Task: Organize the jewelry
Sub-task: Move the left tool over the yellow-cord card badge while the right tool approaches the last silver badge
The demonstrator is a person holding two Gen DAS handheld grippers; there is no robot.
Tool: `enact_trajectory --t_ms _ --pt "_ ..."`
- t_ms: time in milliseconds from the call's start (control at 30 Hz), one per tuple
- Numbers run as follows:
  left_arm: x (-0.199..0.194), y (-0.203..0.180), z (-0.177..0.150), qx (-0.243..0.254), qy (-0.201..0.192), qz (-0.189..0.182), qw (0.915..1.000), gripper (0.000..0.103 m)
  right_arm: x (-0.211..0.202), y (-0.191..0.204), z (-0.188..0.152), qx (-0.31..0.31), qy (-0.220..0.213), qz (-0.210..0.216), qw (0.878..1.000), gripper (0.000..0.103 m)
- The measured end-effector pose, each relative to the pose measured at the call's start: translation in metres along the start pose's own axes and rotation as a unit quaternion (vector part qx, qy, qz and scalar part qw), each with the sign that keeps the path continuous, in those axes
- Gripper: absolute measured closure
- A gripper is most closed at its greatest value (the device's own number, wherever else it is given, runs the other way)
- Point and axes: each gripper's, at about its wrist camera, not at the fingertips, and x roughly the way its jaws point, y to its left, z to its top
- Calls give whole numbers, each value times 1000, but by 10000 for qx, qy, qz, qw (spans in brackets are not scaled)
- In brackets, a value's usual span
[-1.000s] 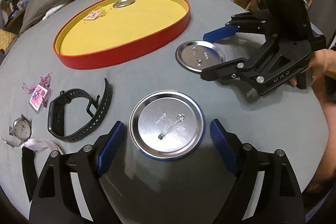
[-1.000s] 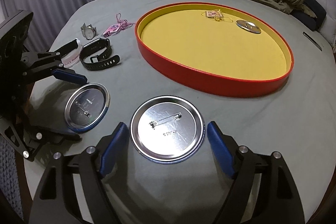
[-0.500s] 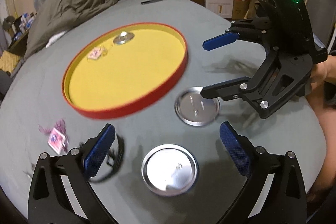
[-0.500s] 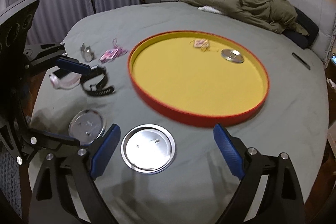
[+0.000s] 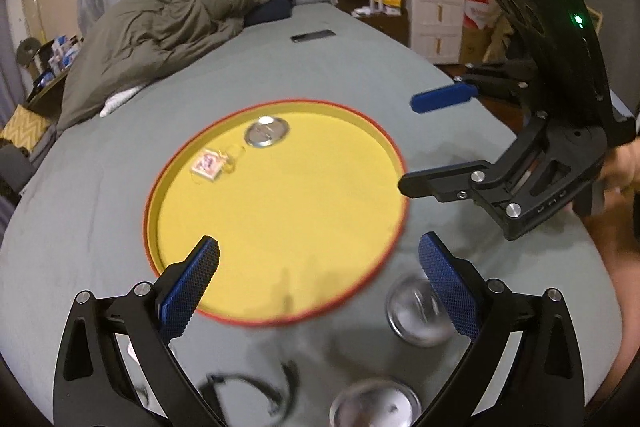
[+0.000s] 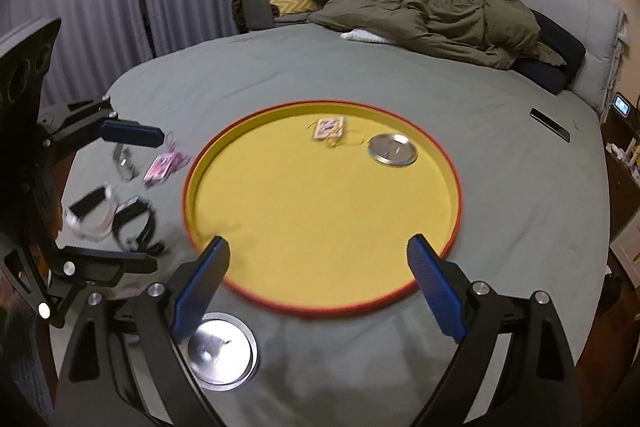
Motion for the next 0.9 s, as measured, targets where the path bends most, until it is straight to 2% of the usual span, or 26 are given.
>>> enact_trajectory --t_ms 233,400,667,767,900 --pt "38 54 31 -732 14 68 9973 6 38 -30 37 305 189 -65 9993 17" --pt "83 92 44 -1232 292 176 9918 6 79 -46 58 472 515 -87 9975 17" --pt "160 122 50 -1149 983 482 9873 6 147 -72 90 776 1033 -116 9916 17" --pt "180 130 53 -1058 1116 514 9868 6 169 -82 95 1026 1328 -45 9858 17" --pt "201 140 60 -1116 1243 546 9844 6 194 -89 100 1133 1577 -150 9808 17"
